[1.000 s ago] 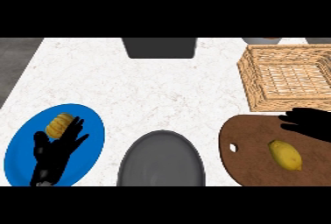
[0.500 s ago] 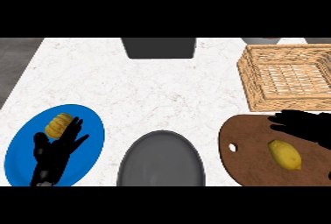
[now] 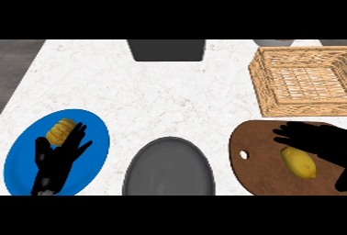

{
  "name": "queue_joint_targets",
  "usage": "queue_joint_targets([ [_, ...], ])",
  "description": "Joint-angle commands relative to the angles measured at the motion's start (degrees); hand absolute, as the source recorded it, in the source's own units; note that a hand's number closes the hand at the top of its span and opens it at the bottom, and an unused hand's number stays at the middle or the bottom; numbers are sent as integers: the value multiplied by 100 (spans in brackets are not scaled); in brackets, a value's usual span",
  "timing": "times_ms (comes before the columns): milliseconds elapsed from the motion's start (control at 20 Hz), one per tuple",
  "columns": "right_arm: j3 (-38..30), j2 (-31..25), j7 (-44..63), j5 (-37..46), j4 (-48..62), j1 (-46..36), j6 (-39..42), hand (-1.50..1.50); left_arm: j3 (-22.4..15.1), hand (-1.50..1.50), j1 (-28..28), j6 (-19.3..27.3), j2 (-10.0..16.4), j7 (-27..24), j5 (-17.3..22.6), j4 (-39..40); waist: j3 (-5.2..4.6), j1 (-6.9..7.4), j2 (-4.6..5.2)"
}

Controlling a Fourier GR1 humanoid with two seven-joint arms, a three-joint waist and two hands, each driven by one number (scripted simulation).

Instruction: Pick the lemon from the cutting board and place it in the basket

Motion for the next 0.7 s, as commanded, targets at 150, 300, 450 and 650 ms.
queue_joint_targets([
  [150,-2,214,-19,393,66,223,-159,-150,77,0,41,-200,-62,27,-57,601,-71,-62,49],
  [300,90,531,125,577,259,68,-155,-150,35,0,160,-147,-41,253,-123,293,-68,-22,51],
  [450,168,790,121,749,351,23,-206,-150,-40,0,316,0,-226,207,-253,107,-68,-5,50],
  [650,63,837,-31,866,431,33,-189,-150,-33,0,87,-35,-260,349,-382,201,-69,-34,50],
])
